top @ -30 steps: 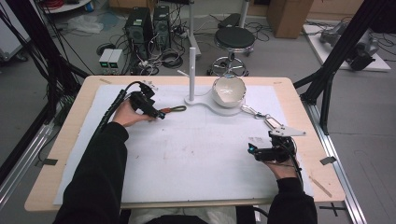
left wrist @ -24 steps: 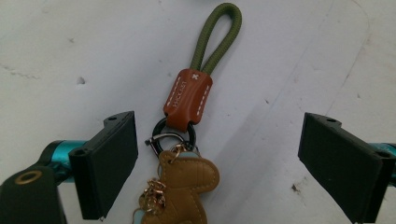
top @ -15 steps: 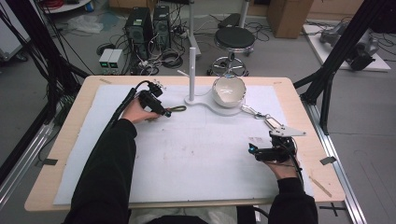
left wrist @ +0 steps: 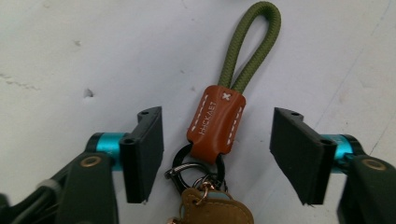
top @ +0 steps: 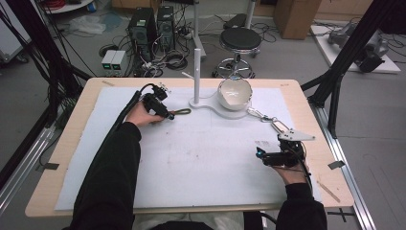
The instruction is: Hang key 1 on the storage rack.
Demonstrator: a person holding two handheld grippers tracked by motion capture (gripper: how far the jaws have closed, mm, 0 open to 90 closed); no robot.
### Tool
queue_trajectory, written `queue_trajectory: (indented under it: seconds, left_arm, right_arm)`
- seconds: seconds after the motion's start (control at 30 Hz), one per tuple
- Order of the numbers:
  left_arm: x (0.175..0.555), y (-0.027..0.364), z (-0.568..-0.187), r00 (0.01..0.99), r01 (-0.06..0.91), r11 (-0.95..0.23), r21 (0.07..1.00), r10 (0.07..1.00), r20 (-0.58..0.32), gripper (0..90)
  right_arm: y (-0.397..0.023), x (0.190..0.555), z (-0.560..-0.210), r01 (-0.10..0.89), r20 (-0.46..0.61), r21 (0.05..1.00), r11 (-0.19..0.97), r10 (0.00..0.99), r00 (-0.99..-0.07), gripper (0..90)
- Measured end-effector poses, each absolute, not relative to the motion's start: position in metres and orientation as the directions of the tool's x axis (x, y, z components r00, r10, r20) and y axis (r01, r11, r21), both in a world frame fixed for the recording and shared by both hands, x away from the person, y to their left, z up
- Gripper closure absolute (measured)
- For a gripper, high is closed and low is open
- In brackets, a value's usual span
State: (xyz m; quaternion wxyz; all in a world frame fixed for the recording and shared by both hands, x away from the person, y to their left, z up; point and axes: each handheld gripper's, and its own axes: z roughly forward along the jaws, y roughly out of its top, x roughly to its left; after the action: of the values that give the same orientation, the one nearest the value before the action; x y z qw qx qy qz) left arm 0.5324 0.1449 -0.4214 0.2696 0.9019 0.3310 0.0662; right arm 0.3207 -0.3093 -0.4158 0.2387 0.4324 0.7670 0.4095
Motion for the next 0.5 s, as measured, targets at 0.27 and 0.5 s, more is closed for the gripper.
queue_trajectory:
  seconds: [0.27,0.5]
  left_arm:
    - [0.533,0.147,-0.422,0.752,0.578,-0.621,0.53,0.658,-0.049,70.6]
    - [0.535,0.153,-0.418,0.749,0.602,-0.616,0.508,0.657,-0.092,72.5]
  right_arm:
    - [-0.308,0.32,-0.416,0.465,-0.022,0.833,0.298,0.859,-0.512,1.3]
    - [-0.309,0.321,-0.416,0.464,-0.022,0.834,0.297,0.86,-0.51,1.3]
